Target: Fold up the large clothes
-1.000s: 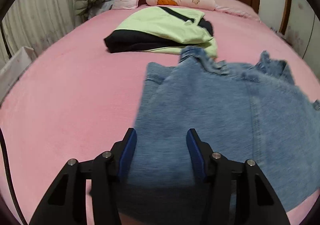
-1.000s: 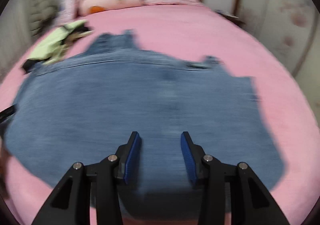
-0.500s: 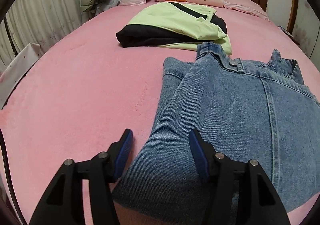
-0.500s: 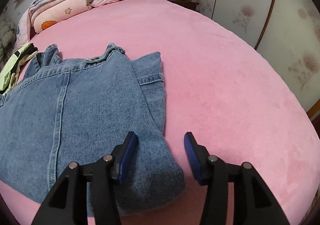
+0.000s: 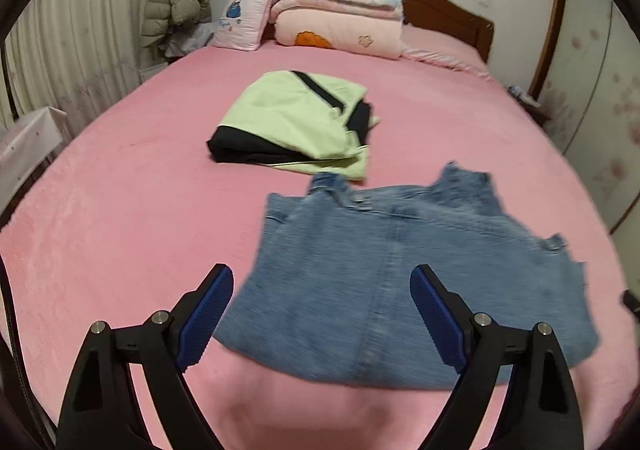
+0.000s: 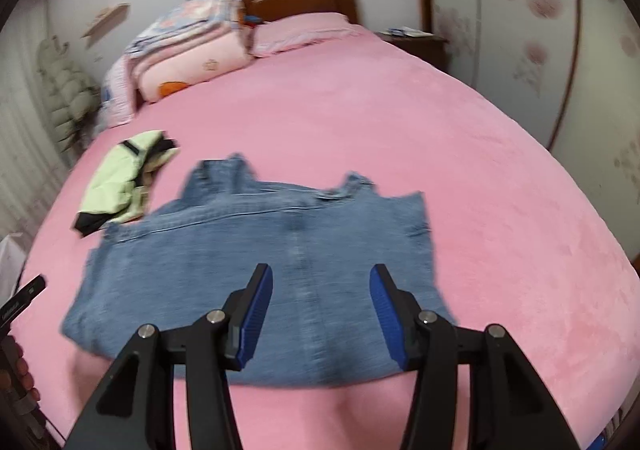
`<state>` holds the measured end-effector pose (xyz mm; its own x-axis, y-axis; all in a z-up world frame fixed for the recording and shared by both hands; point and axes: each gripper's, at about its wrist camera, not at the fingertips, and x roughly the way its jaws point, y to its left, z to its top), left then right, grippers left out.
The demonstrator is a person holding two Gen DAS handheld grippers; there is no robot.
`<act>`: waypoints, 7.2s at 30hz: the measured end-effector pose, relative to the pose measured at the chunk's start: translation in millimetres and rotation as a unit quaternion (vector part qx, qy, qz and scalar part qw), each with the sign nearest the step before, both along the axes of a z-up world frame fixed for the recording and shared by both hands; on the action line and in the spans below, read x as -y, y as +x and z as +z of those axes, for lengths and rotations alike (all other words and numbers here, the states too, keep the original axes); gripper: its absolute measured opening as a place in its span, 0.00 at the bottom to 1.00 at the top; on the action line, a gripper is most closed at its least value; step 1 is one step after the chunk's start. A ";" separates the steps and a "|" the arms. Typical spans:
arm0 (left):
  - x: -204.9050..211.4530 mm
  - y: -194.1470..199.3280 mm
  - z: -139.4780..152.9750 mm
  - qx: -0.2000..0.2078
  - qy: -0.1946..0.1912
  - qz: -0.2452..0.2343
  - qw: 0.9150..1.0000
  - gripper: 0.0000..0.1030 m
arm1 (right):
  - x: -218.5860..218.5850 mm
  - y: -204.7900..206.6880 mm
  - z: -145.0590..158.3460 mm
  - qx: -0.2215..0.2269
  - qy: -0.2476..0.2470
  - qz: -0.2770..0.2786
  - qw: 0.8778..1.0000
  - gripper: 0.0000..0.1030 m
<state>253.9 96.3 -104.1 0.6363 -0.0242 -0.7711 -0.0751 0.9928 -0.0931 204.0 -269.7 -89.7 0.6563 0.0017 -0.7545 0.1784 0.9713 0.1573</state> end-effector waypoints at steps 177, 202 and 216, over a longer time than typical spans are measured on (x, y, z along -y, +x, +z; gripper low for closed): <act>233.2 40.9 -80.8 -0.044 -0.002 -0.232 0.972 0.94 | 92.6 -3.8 -51.8 -0.082 -0.078 -0.005 0.994 0.32; 291.6 176.4 -103.3 -0.090 -0.056 -0.208 0.972 0.75 | 110.7 142.3 -101.6 -0.097 -0.029 0.006 0.995 0.00; 289.6 164.2 -92.6 -0.087 -0.007 -0.210 0.974 0.74 | 105.9 138.1 -86.7 -0.103 -0.023 0.013 0.994 0.04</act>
<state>418.1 -193.3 -196.6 0.4282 -0.2663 -0.8635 0.3215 0.9380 -0.1298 342.1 -375.5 -176.4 0.4876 -0.0205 -0.8728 0.1768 0.9813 0.0757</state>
